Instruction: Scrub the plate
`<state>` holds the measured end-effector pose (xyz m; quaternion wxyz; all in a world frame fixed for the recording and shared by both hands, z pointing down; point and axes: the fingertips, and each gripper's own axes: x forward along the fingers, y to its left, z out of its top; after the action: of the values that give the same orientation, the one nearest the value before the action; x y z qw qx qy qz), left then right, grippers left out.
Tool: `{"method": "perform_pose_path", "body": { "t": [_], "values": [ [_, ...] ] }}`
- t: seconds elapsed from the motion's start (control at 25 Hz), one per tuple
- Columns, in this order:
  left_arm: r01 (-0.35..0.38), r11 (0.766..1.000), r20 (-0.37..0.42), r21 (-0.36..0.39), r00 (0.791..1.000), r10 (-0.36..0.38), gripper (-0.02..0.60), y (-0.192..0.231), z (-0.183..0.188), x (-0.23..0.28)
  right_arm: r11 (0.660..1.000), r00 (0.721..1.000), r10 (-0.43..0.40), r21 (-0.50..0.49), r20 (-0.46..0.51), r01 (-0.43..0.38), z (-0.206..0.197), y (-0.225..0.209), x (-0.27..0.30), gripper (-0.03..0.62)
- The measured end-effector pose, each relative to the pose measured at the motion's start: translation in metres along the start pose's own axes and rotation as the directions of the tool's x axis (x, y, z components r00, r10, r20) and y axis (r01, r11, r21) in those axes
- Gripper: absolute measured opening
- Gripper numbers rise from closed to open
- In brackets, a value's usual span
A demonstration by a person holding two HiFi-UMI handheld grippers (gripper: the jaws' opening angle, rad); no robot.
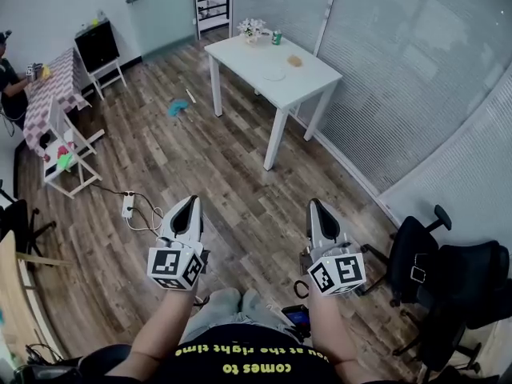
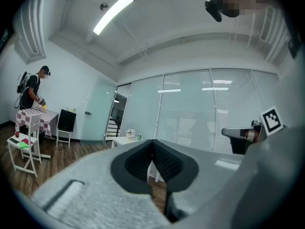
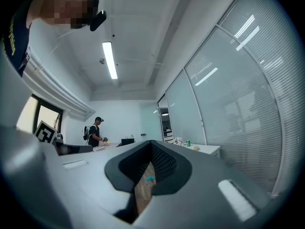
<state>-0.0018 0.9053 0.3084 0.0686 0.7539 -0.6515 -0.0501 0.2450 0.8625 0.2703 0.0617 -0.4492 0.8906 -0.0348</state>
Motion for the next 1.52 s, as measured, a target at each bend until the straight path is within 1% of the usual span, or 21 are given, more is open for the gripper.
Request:
{"method": "perform_pose_path", "body": {
  "t": [0.08, 0.28, 0.4, 0.56, 0.76, 1.08, 1.24, 1.52],
  "values": [
    [-0.005, 1.0, -0.002, 0.003, 1.0, 0.005, 0.002, 0.0, -0.001, 0.002, 1.0, 1.0, 0.001, 0.02, 0.005, -0.001, 0.0, -0.003, 0.003, 0.005],
    [-0.03, 0.999, 0.002, 0.013, 1.0, 0.03, 0.002, 0.003, -0.004, 0.012, 1.0, 1.0, 0.017, 0.01, 0.013, -0.017, -0.001, -0.014, 0.013, 0.006],
    [-0.044, 0.999, 0.01, 0.004, 0.999, 0.044, 0.002, 0.002, -0.006, 0.02, 1.0, 1.0, 0.029, 0.005, 0.009, -0.029, -0.001, -0.021, 0.018, 0.006],
    [-0.054, 0.999, 0.006, 0.006, 0.999, 0.054, 0.002, 0.005, -0.007, 0.028, 0.999, 0.999, 0.044, 0.006, 0.01, -0.045, -0.002, -0.023, 0.028, 0.006],
    [-0.054, 0.999, 0.001, 0.009, 0.999, 0.054, 0.002, 0.007, -0.01, 0.053, 0.998, 0.998, 0.054, 0.026, 0.012, -0.054, -0.008, -0.036, 0.046, 0.006],
    [-0.03, 1.0, 0.012, -0.005, 0.999, 0.03, 0.002, 0.034, -0.008, 0.117, 0.998, 0.998, 0.057, 0.014, 0.022, -0.058, -0.009, -0.051, 0.106, 0.006],
    [-0.002, 1.0, 0.017, 0.007, 1.0, 0.002, 0.002, 0.055, 0.0, 0.161, 0.998, 0.998, 0.064, 0.002, 0.029, -0.064, -0.008, -0.058, 0.152, 0.006],
    [0.025, 1.0, 0.026, 0.012, 0.999, -0.026, 0.002, 0.103, 0.019, 0.24, 0.999, 0.999, 0.037, 0.002, 0.038, -0.037, -0.007, -0.073, 0.237, 0.006]
  ]
}}
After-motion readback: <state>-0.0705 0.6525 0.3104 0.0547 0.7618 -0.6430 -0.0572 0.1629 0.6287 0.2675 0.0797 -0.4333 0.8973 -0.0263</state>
